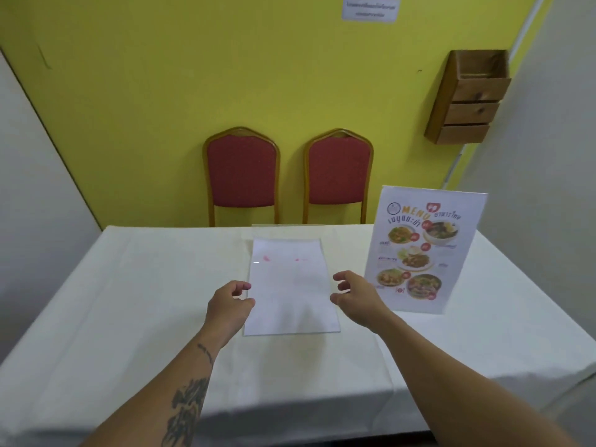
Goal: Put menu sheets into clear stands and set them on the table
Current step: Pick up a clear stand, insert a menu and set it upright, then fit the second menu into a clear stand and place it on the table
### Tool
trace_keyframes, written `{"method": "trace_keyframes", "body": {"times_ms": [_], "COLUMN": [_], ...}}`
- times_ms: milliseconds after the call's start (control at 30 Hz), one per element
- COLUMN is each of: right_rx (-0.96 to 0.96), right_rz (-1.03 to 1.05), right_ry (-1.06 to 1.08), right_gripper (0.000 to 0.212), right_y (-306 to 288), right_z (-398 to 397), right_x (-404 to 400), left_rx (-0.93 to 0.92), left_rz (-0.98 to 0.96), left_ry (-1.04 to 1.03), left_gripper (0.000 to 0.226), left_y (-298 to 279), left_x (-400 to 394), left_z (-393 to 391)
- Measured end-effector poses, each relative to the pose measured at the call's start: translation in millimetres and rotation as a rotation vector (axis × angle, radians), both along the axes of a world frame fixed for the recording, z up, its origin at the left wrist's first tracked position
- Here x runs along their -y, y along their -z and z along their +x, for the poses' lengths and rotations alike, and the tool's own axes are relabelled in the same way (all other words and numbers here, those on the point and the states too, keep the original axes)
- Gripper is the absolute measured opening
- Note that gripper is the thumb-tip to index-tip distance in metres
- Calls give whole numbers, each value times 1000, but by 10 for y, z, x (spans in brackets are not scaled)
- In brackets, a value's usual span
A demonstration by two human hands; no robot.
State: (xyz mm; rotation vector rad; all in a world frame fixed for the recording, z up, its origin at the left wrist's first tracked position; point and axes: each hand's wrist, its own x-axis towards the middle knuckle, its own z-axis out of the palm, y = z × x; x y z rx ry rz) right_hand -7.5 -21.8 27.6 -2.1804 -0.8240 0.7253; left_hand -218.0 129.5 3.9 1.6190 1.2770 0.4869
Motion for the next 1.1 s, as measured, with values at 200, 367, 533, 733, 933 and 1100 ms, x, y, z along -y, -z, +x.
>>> {"method": "trace_keyframes", "body": {"times_ms": [200, 367, 533, 733, 933, 1100], "right_rx": [-88, -113, -148, -300, -462, -482], "right_rz": [-207, -270, -231, -120, 110, 258], "right_ry": [-15, 8, 71, 170, 262, 219], "right_gripper": [63, 66, 65, 59, 56, 56], "right_y": [211, 330, 381, 393, 71, -232], "right_z": [-78, -133, -159, -67, 187, 296], "right_x": [-75, -101, -141, -115, -78, -83], "left_rx": [-126, -196, -207, -109, 99, 270], "left_rz": [-55, -110, -136, -213, -177, -77], "left_ry": [46, 52, 14, -51, -93, -51], "left_gripper": [45, 50, 49, 42, 49, 37], "left_y": [171, 262, 262, 191, -14, -311], "left_x": [82, 149, 190, 92, -227, -260], "left_z": [-38, 14, 119, 104, -77, -98]}}
